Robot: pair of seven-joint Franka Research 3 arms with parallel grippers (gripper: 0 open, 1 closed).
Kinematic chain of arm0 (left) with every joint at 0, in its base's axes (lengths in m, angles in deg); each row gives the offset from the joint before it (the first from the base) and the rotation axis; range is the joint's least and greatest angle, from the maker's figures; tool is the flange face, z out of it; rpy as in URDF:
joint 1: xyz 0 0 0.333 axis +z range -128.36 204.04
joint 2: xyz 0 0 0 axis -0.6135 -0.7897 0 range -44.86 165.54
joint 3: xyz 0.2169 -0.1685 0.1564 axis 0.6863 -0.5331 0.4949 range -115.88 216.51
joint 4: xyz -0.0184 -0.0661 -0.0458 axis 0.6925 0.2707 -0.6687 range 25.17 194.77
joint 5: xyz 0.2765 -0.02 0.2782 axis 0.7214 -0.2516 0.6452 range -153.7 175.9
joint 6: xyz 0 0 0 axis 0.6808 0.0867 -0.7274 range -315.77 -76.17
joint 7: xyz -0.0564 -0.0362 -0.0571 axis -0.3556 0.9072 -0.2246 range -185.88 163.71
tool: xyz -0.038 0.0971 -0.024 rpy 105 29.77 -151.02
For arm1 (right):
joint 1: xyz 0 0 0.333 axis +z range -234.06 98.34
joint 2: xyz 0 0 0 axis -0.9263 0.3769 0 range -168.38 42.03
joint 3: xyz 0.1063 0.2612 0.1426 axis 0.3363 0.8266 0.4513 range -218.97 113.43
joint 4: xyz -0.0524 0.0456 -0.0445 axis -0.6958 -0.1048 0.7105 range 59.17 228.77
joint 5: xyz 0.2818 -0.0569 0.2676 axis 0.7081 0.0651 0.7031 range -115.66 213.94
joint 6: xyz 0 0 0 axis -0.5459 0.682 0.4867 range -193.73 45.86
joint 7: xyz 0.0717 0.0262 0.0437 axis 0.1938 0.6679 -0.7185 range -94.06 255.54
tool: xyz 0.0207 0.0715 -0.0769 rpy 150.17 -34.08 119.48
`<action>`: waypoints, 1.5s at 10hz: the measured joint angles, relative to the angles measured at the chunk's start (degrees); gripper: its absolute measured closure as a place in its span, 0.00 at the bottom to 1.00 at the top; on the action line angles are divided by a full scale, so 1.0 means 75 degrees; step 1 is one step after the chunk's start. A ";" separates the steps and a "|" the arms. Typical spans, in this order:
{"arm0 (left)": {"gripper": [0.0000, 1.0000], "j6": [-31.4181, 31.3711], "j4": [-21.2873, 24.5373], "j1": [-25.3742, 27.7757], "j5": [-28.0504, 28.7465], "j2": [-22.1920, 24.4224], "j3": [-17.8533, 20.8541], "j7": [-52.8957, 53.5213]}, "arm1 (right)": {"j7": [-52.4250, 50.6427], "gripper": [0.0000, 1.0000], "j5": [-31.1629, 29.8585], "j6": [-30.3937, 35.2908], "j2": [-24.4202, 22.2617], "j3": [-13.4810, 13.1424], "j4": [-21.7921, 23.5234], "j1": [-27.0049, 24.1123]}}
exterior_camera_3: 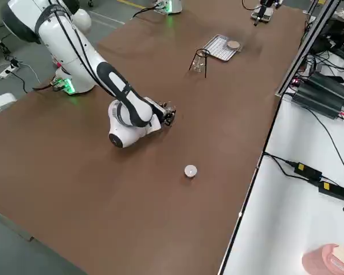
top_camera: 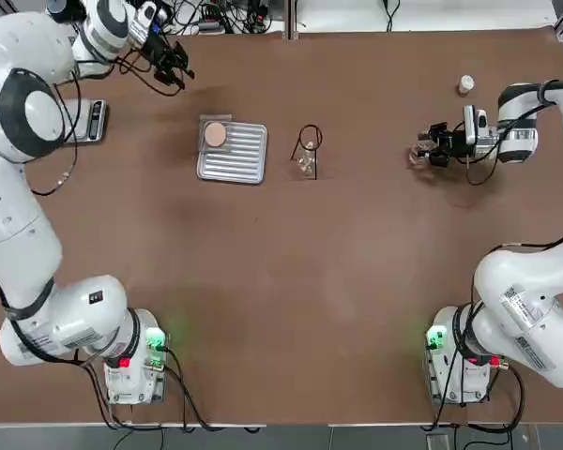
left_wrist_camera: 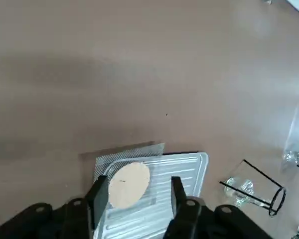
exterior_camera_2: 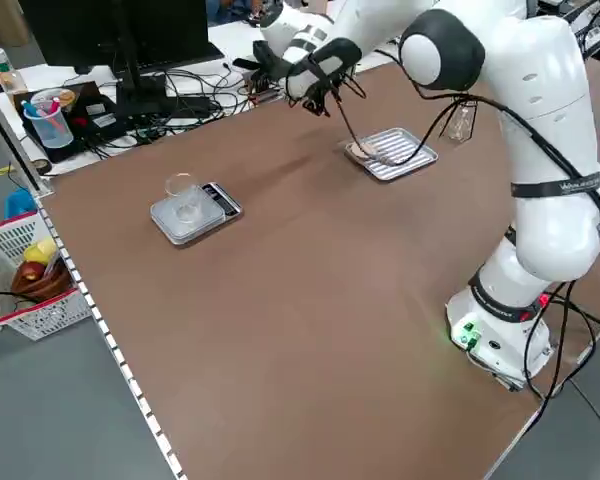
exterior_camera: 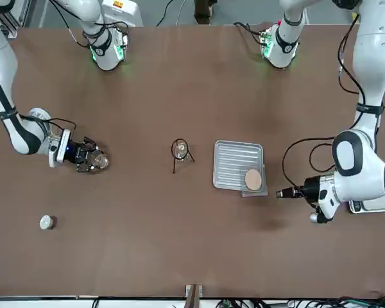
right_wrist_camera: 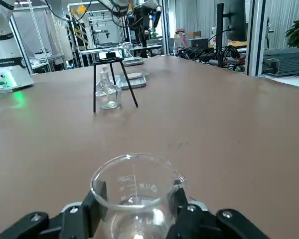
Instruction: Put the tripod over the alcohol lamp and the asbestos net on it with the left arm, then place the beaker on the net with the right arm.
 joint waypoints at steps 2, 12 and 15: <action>0.41 -0.0053 0.0019 0.0164 -0.0316 -0.0268 0.0001 0.0725 | 0.0000 0.41 0.0000 -0.0002 0.0000 0.0000 -0.0001 0.0000; 0.49 -0.0772 0.0647 0.0318 -0.1366 -0.1368 -0.0071 0.3504 | 0.0002 0.41 0.0000 -0.0002 0.0000 0.0002 -0.0002 0.0000; 0.53 -0.0820 0.0663 0.0320 -0.1366 -0.1371 -0.0072 0.3584 | 0.0003 0.41 0.0000 -0.0002 0.0000 0.0003 -0.0003 0.0000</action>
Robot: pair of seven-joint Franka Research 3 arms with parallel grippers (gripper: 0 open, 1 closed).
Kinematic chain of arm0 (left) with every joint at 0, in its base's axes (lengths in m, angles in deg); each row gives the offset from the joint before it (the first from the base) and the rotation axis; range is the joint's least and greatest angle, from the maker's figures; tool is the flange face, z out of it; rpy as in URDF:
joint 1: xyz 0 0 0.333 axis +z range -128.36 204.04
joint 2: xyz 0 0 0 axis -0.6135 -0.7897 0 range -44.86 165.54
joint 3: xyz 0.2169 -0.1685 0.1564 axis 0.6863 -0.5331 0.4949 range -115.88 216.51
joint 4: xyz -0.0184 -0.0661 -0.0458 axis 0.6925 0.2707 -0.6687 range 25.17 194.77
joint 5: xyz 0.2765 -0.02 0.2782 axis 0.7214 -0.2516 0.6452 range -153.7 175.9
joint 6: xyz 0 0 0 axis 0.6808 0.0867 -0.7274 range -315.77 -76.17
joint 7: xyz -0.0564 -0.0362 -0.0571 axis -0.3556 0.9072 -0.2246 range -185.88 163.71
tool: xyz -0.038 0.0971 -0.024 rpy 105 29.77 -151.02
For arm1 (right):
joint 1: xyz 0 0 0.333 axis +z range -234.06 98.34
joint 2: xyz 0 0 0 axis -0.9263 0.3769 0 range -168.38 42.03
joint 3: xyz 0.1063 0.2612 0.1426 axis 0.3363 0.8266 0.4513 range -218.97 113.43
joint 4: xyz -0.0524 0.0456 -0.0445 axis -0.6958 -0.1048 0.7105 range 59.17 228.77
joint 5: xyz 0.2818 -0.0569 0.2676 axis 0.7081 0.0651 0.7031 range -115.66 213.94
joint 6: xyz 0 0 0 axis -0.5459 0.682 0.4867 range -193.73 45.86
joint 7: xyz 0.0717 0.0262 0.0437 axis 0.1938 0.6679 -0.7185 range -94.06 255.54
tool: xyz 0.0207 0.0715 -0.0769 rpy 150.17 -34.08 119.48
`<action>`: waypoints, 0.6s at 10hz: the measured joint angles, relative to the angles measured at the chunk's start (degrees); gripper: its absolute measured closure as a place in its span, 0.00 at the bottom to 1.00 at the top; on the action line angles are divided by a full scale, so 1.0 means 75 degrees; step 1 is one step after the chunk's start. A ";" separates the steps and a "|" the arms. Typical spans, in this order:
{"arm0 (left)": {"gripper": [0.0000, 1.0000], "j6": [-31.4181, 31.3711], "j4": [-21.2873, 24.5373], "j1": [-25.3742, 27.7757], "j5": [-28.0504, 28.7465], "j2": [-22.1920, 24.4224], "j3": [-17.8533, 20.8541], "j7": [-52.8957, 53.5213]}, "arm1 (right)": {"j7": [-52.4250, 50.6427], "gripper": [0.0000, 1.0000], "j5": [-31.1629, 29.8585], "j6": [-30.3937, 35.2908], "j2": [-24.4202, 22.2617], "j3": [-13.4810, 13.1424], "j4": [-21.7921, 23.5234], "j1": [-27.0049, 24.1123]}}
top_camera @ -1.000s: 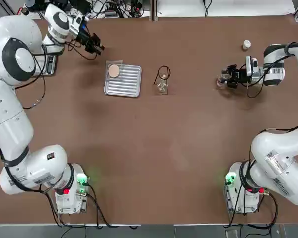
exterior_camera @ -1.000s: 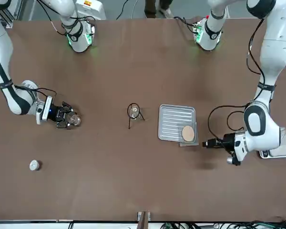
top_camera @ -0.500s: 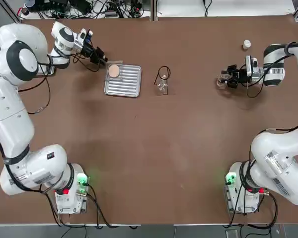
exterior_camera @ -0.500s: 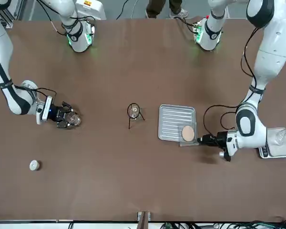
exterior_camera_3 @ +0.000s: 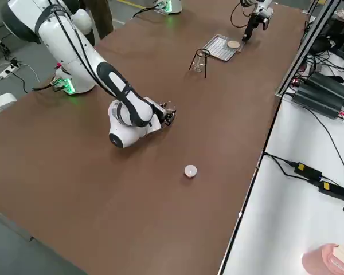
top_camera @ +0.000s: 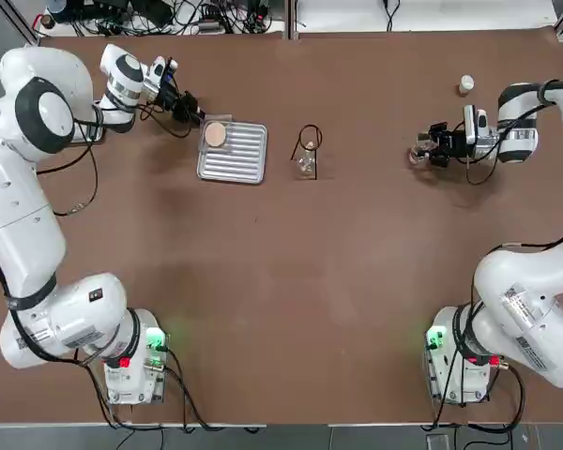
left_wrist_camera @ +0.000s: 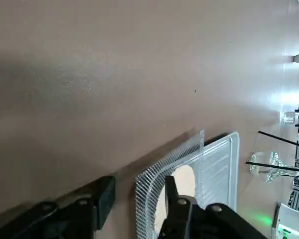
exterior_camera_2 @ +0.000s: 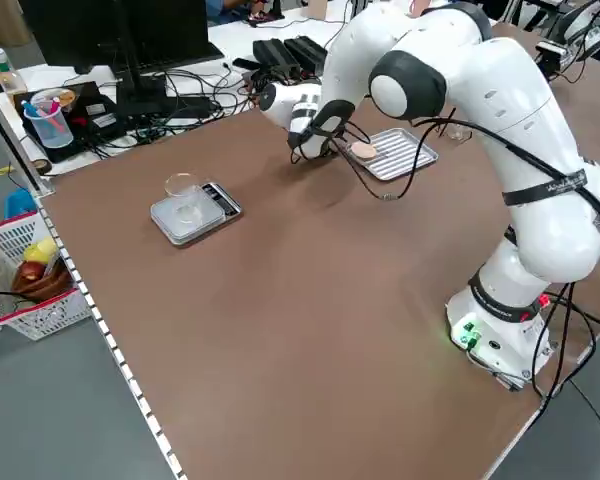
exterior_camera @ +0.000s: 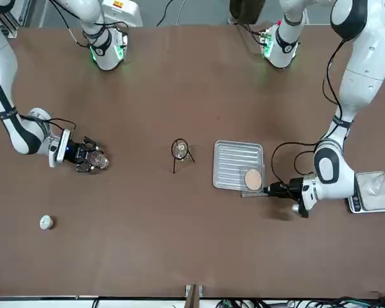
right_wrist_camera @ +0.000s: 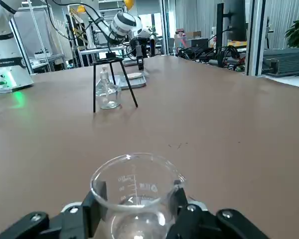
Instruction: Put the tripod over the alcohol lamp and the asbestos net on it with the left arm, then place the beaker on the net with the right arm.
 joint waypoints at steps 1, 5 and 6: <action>0.55 -0.0012 0.0010 0.0000 -0.0038 0.0000 -0.0001 0.0030 | 0.0000 0.41 0.0000 0.0000 0.0000 0.0000 0.0000 0.0000; 0.70 -0.0067 0.0077 -0.0022 -0.0223 -0.0002 -0.0036 0.0071 | 0.0000 0.41 0.0000 0.0000 0.0000 0.0000 0.0000 0.0000; 0.75 -0.0070 0.0081 -0.0021 -0.0232 -0.0002 -0.0048 0.0071 | 0.0000 0.41 0.0000 -0.0001 0.0000 0.0000 0.0000 0.0000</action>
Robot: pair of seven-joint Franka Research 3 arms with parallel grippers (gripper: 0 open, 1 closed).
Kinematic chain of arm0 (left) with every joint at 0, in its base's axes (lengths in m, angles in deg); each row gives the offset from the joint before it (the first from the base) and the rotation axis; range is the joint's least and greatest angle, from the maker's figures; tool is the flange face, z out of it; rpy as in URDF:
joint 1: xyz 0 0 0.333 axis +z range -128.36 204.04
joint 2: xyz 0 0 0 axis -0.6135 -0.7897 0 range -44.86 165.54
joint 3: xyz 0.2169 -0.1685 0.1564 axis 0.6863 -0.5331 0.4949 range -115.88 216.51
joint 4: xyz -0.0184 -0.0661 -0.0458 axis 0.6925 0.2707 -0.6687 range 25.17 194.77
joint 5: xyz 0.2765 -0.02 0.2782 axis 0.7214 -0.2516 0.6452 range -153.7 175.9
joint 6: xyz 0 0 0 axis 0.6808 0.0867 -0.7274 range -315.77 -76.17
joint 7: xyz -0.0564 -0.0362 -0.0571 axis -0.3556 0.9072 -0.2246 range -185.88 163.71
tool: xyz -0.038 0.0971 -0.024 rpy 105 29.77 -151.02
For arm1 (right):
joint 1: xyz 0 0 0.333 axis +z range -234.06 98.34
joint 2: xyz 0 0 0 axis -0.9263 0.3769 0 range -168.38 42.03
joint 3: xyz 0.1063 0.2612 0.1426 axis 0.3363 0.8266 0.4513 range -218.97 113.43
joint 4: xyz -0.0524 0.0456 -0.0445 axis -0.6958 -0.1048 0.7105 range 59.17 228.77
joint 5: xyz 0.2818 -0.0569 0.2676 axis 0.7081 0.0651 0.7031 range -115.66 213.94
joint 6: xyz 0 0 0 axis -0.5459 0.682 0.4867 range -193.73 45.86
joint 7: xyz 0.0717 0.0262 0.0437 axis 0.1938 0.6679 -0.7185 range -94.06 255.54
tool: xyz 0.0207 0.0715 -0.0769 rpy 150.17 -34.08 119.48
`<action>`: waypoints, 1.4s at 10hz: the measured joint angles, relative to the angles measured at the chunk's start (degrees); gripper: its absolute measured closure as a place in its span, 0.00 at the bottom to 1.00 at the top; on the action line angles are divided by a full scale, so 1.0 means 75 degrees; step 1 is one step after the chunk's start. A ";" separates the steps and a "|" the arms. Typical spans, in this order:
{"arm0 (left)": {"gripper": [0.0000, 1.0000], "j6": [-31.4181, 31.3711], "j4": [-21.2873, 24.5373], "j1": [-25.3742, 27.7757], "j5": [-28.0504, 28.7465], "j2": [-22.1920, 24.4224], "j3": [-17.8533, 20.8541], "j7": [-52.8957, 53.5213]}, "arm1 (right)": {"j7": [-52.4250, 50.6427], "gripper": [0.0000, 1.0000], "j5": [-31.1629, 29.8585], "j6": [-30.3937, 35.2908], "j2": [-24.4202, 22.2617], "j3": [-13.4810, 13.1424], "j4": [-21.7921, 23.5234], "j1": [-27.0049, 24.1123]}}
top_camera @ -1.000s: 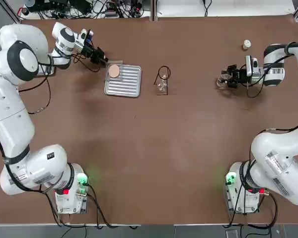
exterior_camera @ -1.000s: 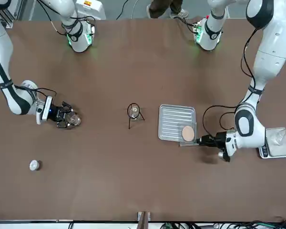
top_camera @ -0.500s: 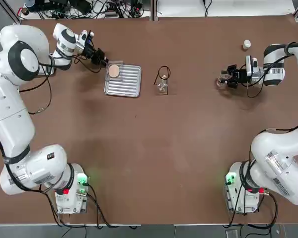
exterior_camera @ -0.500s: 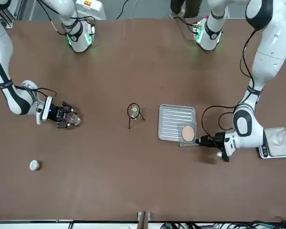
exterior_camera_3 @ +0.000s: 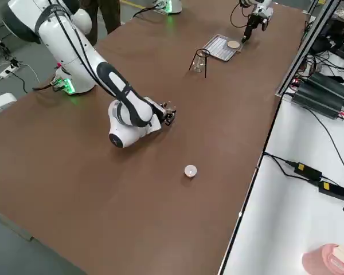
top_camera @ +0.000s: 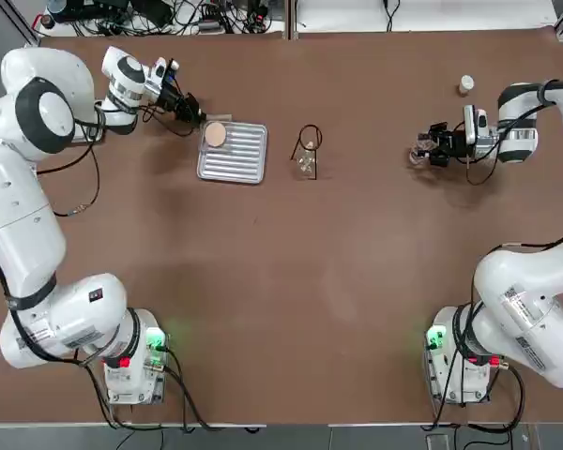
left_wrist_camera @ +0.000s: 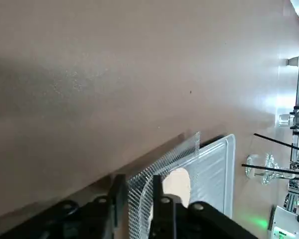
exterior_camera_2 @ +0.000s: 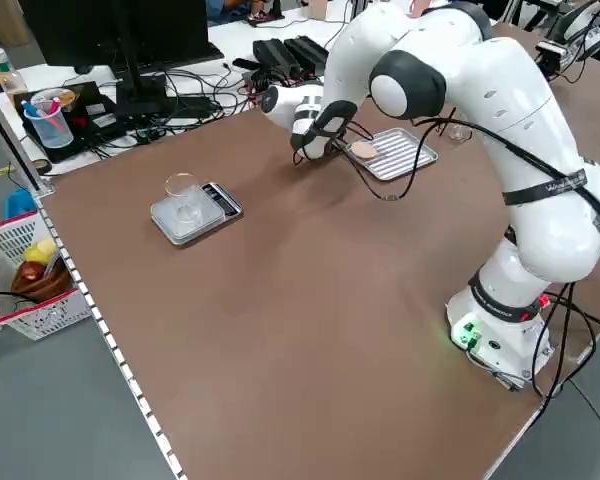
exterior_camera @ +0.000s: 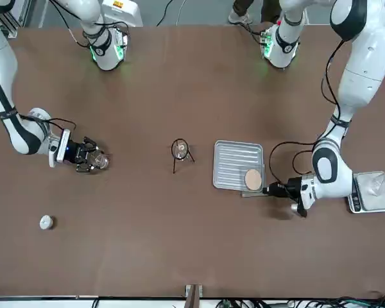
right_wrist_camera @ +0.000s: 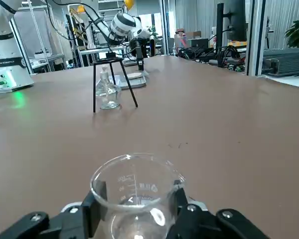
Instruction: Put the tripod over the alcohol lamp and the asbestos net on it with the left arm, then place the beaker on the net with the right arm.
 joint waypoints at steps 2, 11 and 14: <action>0.89 -0.0014 0.0003 0.0004 -0.0003 0.0000 -0.0038 0.0001 | 0.0000 0.41 0.0000 0.0000 0.0000 0.0000 -0.0003 0.0000; 0.98 0.0274 -0.0002 0.1362 -0.0556 0.0133 -0.1662 -0.0027 | 0.0000 0.41 0.0000 -0.0003 0.0000 0.0004 -0.0020 0.0000; 0.98 0.0143 0.0028 0.1392 -0.1299 0.0146 -0.2450 -0.0092 | 0.0000 0.41 0.0000 -0.0006 0.0000 0.0004 -0.0026 0.0000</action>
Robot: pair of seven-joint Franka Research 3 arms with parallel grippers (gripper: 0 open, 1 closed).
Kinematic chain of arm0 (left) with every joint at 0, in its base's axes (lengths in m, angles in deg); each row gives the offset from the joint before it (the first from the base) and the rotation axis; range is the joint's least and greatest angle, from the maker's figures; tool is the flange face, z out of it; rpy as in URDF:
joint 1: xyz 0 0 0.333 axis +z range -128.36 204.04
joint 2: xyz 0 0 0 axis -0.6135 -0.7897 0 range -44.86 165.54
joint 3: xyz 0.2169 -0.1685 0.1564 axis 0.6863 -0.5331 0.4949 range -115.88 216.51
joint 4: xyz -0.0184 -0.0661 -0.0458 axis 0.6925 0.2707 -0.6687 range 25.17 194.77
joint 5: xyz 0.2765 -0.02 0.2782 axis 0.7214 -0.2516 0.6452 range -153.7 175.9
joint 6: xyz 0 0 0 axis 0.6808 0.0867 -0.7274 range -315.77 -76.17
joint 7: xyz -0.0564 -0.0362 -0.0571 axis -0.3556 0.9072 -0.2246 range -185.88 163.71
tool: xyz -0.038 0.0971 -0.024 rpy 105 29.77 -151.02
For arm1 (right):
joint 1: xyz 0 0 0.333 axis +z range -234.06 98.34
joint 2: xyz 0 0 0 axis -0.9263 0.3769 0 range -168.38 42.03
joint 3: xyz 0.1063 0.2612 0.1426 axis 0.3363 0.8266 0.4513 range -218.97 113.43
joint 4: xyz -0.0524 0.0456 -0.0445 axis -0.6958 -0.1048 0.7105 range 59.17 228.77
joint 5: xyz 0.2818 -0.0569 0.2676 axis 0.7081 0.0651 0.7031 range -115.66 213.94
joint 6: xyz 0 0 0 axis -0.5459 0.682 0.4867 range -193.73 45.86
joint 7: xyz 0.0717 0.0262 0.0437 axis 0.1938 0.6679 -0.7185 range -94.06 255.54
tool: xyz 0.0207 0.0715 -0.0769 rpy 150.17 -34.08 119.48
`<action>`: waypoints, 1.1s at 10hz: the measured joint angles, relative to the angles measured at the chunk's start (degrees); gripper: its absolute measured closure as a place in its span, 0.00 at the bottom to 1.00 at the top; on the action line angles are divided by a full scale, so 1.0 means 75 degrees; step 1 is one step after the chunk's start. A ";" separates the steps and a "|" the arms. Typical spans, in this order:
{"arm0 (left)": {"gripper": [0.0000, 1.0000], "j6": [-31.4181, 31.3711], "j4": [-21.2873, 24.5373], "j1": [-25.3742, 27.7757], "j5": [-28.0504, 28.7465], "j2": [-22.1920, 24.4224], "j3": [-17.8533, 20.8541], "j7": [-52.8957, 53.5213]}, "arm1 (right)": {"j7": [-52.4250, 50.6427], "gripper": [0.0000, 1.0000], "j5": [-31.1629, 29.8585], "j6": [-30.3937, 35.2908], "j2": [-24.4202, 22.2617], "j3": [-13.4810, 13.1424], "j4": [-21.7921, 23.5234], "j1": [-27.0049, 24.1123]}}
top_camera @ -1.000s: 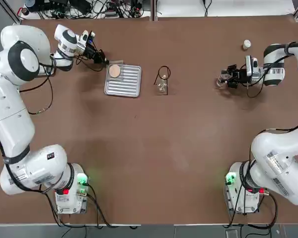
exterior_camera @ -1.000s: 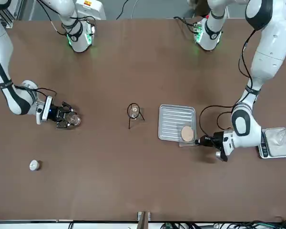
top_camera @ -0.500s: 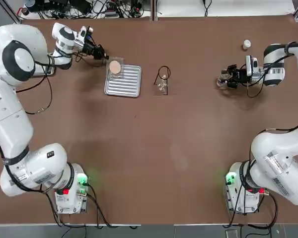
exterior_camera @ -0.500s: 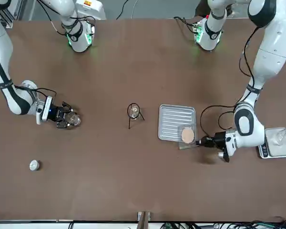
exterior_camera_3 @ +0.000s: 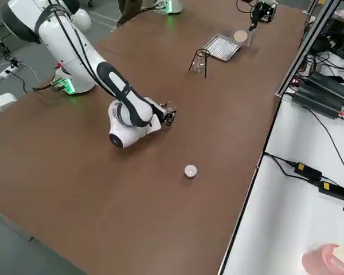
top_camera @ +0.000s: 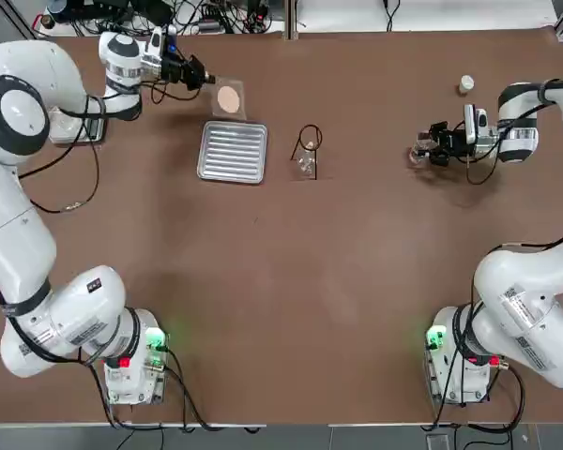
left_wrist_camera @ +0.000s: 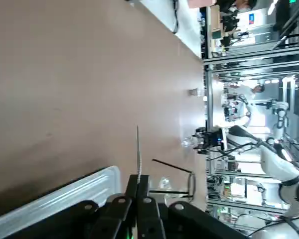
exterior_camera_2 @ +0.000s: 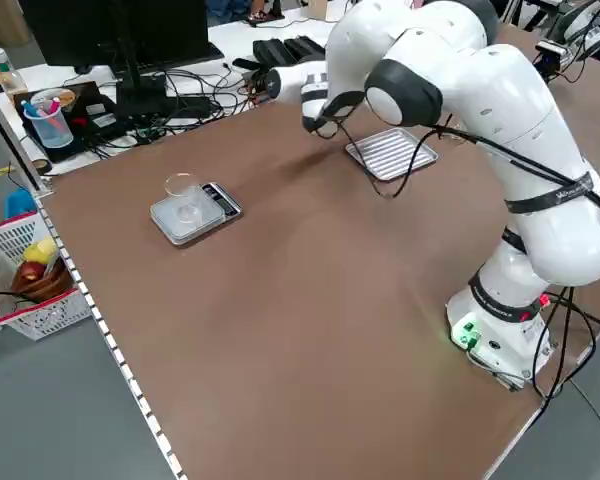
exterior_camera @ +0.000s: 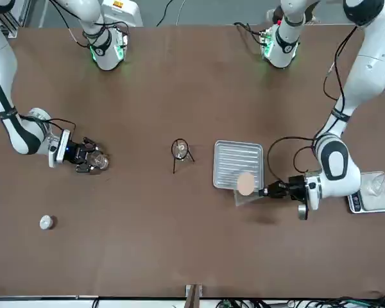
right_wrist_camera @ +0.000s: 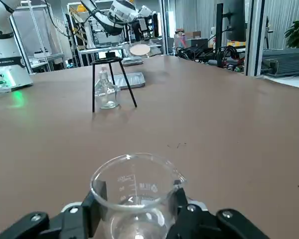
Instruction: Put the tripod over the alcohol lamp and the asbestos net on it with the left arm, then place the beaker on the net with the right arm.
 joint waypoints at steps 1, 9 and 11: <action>0.98 -0.0436 0.0047 -0.0077 -0.0095 0.0003 -0.0378 -0.0034 | 0.0000 0.41 0.0000 -0.0001 0.0000 0.0001 -0.0003 0.0000; 0.98 -0.3310 0.0420 -0.2428 -0.1796 0.0011 -0.1474 -0.0223 | 0.0001 0.41 0.0000 -0.0001 -0.0001 0.0024 -0.0044 0.0008; 0.98 -0.3697 0.0715 -0.2645 -0.1821 0.0007 -0.1482 -0.0223 | 0.0074 0.41 0.0004 0.0012 -0.0006 0.0077 -0.0063 0.0049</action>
